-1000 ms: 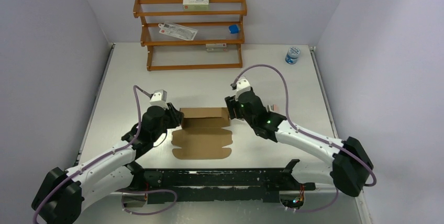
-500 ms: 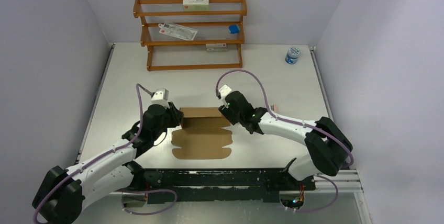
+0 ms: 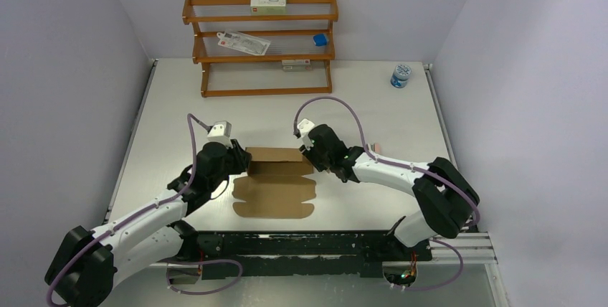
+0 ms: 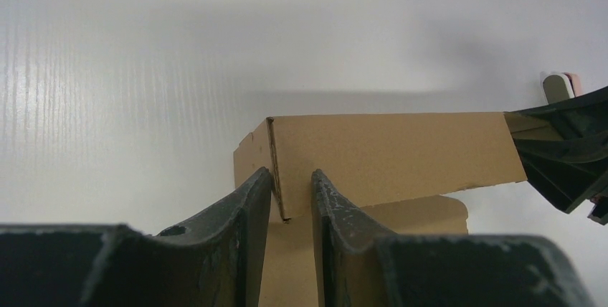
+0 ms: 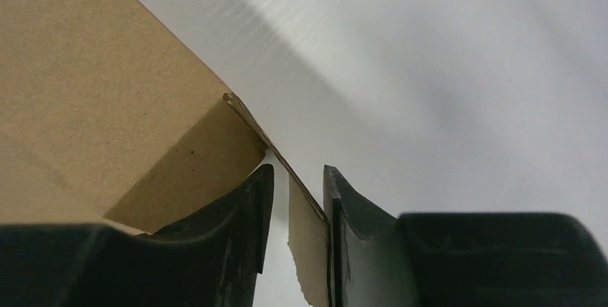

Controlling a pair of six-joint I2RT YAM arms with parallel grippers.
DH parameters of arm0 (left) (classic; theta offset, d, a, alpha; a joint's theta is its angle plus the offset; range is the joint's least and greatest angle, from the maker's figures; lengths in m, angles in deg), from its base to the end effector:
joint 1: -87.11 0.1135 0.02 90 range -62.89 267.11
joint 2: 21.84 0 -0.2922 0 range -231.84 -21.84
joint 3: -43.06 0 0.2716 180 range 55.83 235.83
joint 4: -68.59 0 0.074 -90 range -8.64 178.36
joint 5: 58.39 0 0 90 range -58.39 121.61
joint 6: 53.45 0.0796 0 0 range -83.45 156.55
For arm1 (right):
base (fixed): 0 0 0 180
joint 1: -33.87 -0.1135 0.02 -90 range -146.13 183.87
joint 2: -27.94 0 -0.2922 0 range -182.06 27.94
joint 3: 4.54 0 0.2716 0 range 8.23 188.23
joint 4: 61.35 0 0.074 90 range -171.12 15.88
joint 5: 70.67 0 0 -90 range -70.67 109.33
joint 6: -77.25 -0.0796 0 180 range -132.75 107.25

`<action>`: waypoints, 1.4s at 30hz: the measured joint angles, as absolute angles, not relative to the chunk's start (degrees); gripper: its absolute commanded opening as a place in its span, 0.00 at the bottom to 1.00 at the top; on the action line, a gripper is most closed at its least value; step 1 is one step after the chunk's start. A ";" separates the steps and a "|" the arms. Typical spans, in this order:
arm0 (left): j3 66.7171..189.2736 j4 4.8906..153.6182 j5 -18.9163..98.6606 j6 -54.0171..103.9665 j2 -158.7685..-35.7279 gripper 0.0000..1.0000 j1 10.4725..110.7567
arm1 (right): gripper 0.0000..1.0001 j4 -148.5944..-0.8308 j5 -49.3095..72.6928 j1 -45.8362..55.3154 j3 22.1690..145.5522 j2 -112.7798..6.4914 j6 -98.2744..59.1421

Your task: Fold the paper box

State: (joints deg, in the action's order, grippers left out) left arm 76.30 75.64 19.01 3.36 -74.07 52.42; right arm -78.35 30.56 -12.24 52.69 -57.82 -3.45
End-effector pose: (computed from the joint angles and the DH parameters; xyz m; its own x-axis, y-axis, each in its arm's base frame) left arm 0.2024 -0.1190 0.1895 -0.5179 -0.2912 -0.8043 0.1324 0.9017 -0.4117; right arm 0.2493 0.2368 0.1667 -0.3893 -0.6333 -0.6689 -0.6842 0.6850 -0.2504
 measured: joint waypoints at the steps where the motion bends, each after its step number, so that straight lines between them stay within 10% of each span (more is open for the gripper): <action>1: 76.30 75.64 19.01 3.36 -74.07 0.32 52.42 | 0.33 -78.65 29.90 -12.15 52.69 -57.56 -4.22; 22: 76.67 76.95 18.29 3.80 -73.26 0.35 52.68 | 0.27 -83.44 27.45 -11.74 54.40 -55.70 -24.08; 42: 77.93 73.63 21.68 11.54 -77.13 0.37 52.68 | 0.41 -77.38 22.25 -12.02 51.69 -54.82 0.94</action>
State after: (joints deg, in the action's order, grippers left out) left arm 77.93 73.63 21.68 11.54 -77.13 52.68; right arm -77.38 22.25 -12.02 51.69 -54.82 0.94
